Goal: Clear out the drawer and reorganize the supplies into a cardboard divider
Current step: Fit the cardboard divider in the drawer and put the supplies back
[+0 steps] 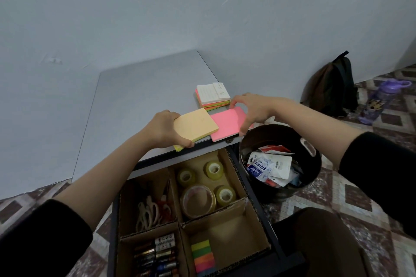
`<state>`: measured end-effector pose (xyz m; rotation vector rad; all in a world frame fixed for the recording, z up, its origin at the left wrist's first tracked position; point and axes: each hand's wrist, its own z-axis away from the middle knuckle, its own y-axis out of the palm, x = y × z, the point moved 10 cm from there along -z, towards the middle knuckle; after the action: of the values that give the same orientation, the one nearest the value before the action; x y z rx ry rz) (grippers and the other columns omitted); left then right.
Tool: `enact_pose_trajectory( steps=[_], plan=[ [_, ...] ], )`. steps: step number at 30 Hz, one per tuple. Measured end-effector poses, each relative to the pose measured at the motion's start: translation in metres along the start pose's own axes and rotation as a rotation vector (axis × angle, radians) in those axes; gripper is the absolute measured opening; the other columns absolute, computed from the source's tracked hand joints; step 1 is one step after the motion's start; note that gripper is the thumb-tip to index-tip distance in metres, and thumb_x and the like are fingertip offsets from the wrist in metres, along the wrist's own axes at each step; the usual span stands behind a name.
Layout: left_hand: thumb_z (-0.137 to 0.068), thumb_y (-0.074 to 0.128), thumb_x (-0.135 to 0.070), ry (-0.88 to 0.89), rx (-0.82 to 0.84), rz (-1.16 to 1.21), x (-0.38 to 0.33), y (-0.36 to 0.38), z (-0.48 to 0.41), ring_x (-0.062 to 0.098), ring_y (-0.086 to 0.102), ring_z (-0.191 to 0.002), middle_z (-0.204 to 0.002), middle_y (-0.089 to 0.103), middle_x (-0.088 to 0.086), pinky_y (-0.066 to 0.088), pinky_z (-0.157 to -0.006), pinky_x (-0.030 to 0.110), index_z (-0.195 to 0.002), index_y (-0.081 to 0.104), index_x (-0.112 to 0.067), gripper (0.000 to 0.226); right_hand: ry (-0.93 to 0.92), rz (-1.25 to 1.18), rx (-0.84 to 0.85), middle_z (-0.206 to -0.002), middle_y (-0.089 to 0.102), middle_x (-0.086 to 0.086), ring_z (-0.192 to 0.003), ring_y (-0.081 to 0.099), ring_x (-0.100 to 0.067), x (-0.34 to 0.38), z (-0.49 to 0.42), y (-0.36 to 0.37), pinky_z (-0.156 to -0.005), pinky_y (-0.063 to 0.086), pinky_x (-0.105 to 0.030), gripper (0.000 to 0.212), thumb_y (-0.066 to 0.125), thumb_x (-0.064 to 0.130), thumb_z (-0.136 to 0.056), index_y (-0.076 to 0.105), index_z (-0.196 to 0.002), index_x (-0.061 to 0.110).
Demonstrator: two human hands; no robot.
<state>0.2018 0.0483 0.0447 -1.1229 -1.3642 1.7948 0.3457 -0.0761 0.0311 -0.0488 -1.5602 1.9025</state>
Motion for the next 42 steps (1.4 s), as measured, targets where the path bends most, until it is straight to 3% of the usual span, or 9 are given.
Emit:
enact_pose_trajectory(
  steps=[9,17,21,24,29,31,33,36,42],
  plan=[
    [-0.066,0.079,-0.045,-0.004,0.004,0.006,-0.001,0.000,0.007,0.016,0.043,-0.089,-0.099,0.049,0.003,0.031,-0.059,0.019,-0.111,0.054,-0.011,0.062,-0.069,0.158,-0.082,-0.140,0.042,-0.002,-0.125,0.041,-0.021,0.019,0.006,-0.005,-0.097,0.034,-0.029,0.093,0.083,0.040,-0.063,0.038,-0.140,0.016],
    [-0.068,0.077,-0.047,-0.005,0.015,-0.024,-0.003,0.000,0.030,0.013,0.043,-0.075,-0.080,0.047,-0.001,0.032,-0.058,0.020,-0.093,0.054,-0.014,0.047,-0.076,0.380,-0.112,-0.116,0.053,-0.010,-0.105,0.051,-0.023,0.039,0.009,0.007,-0.085,0.045,-0.029,0.073,0.079,0.046,-0.065,0.054,-0.119,0.004],
    [-0.051,0.065,-0.070,0.002,0.023,-0.039,-0.006,-0.002,0.057,0.016,0.047,-0.078,-0.080,0.050,0.000,0.036,-0.063,0.025,-0.096,0.059,-0.012,0.074,-0.031,0.403,-0.139,-0.109,0.058,-0.012,-0.097,0.055,-0.024,0.040,0.022,0.013,-0.077,0.044,-0.028,0.066,0.076,0.047,-0.070,0.057,-0.113,0.001],
    [-0.037,0.045,-0.075,0.054,0.055,0.018,-0.017,0.007,0.090,0.020,0.052,-0.084,-0.091,0.059,0.006,0.039,-0.069,0.030,-0.103,0.062,-0.010,0.094,0.025,0.338,-0.184,-0.104,0.059,-0.015,-0.089,0.055,-0.027,0.036,0.042,0.012,-0.072,0.042,-0.029,0.062,0.077,0.044,-0.070,0.058,-0.107,-0.001],
    [-0.049,0.065,-0.066,0.155,0.216,0.177,-0.039,0.065,0.146,0.008,0.050,-0.103,-0.120,0.054,-0.004,0.041,-0.082,0.018,-0.137,0.045,-0.016,0.103,-0.010,0.025,-0.224,-0.102,0.056,-0.009,-0.104,0.054,-0.029,0.040,0.081,0.023,-0.065,0.032,-0.026,0.067,0.074,0.045,-0.074,0.054,-0.126,0.007],
    [-0.060,0.078,-0.052,0.163,0.251,0.241,-0.044,0.089,0.161,0.009,0.051,-0.106,-0.120,0.050,-0.010,0.043,-0.085,0.018,-0.140,0.038,-0.024,0.094,-0.075,-0.130,-0.147,-0.113,0.054,0.002,-0.105,0.050,-0.018,0.051,0.097,0.041,-0.073,0.033,-0.019,0.074,0.072,0.042,-0.077,0.041,-0.142,0.025],
    [-0.068,0.079,-0.040,0.180,0.281,0.279,-0.050,0.109,0.170,0.007,0.053,-0.099,-0.111,0.053,-0.011,0.046,-0.083,0.019,-0.134,0.040,-0.031,0.076,-0.120,-0.189,-0.060,-0.098,0.049,0.015,-0.086,0.047,-0.007,0.061,0.106,0.064,-0.068,0.033,-0.015,0.068,0.069,0.042,-0.079,0.040,-0.140,0.035],
    [-0.072,0.076,-0.041,0.165,0.309,0.273,-0.049,0.135,0.172,0.003,0.048,-0.090,-0.106,0.053,-0.013,0.039,-0.073,0.010,-0.123,0.054,-0.034,0.057,-0.128,-0.262,0.022,-0.076,0.045,0.020,-0.066,0.046,-0.004,0.062,0.103,0.096,-0.053,0.035,-0.008,0.053,0.067,0.037,-0.083,0.051,-0.134,0.031],
    [-0.075,0.071,-0.046,0.080,0.293,0.287,-0.038,0.168,0.153,0.008,0.054,-0.102,-0.115,0.063,-0.001,0.041,-0.078,0.018,-0.129,0.056,-0.025,0.060,-0.125,-0.409,0.059,-0.078,0.051,0.022,-0.076,0.054,-0.013,0.059,0.085,0.128,-0.063,0.039,-0.016,0.047,0.070,0.034,-0.081,0.058,-0.126,0.028]
  ],
)
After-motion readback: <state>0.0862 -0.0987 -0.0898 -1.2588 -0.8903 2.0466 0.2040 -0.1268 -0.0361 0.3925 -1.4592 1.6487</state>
